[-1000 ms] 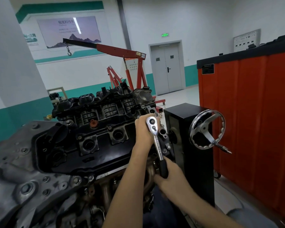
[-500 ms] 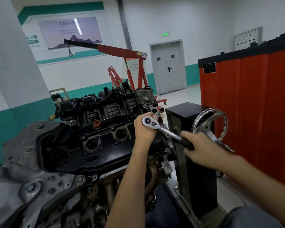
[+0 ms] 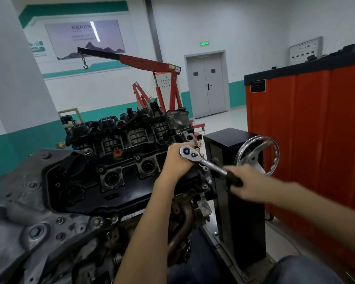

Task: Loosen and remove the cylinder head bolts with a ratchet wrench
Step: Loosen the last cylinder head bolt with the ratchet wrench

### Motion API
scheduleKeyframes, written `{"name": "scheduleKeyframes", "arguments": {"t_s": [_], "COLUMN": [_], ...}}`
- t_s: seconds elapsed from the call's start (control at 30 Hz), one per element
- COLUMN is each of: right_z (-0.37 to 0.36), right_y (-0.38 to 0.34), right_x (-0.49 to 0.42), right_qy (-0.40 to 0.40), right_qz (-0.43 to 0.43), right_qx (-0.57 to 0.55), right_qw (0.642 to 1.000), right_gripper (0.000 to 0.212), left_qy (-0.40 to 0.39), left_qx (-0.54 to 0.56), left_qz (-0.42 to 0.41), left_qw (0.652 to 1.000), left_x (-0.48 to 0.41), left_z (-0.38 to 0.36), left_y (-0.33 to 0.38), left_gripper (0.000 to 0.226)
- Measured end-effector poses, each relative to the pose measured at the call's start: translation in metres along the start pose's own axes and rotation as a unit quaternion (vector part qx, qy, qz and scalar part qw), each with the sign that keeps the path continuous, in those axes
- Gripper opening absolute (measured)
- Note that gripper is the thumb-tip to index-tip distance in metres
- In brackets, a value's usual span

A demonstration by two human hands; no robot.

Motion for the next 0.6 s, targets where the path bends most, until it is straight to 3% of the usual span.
{"name": "scheduleKeyframes", "arguments": {"t_s": [0.1,0.17,0.23,0.3,0.43,0.5,0.6], "right_z": [0.051,0.058,0.037,-0.003,-0.079,-0.091,-0.073], "right_y": [-0.001,-0.010,-0.012,-0.014,-0.037,-0.045,-0.032], "right_x": [-0.027,-0.031,-0.019,0.002,0.024,0.024,0.019], "right_qy": [0.023,0.060,0.089,0.106,0.136,0.145,0.123], "right_qz": [0.055,0.059,0.022,-0.028,-0.089,-0.097,-0.075], "right_qx": [0.255,0.293,0.208,0.024,-0.279,-0.334,-0.244], "right_qw": [0.965,0.953,0.974,0.994,0.946,0.926,0.959], "right_gripper": [0.014,0.012,0.020,0.027,0.017,0.023,0.017], "left_qy": [-0.016,0.024,0.071,0.102,0.115,0.108,0.088], "left_qx": [-0.014,0.012,0.059,0.079,0.062,0.059,0.060], "left_qz": [-0.020,0.003,0.052,0.077,0.045,0.037,0.041], "left_qw": [1.000,1.000,0.994,0.989,0.990,0.992,0.993], "left_x": [0.001,0.002,0.001,0.001,0.007,0.008,0.006], "left_z": [-0.001,0.006,0.014,0.016,0.007,0.004,0.006], "left_y": [0.005,0.001,-0.011,-0.014,-0.002,0.001,-0.004], "left_gripper": [0.053,0.057,0.058,0.056,0.054,0.055,0.054]}}
Point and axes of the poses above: each hand's wrist, its own x-axis away from the middle knuckle, its own z-axis out of the back of the hand, y = z × x, the point moved 10 cm from there along -x, towards the middle knuckle, and after that the axes turned 3 degrees about y, right-handed, at the moved point
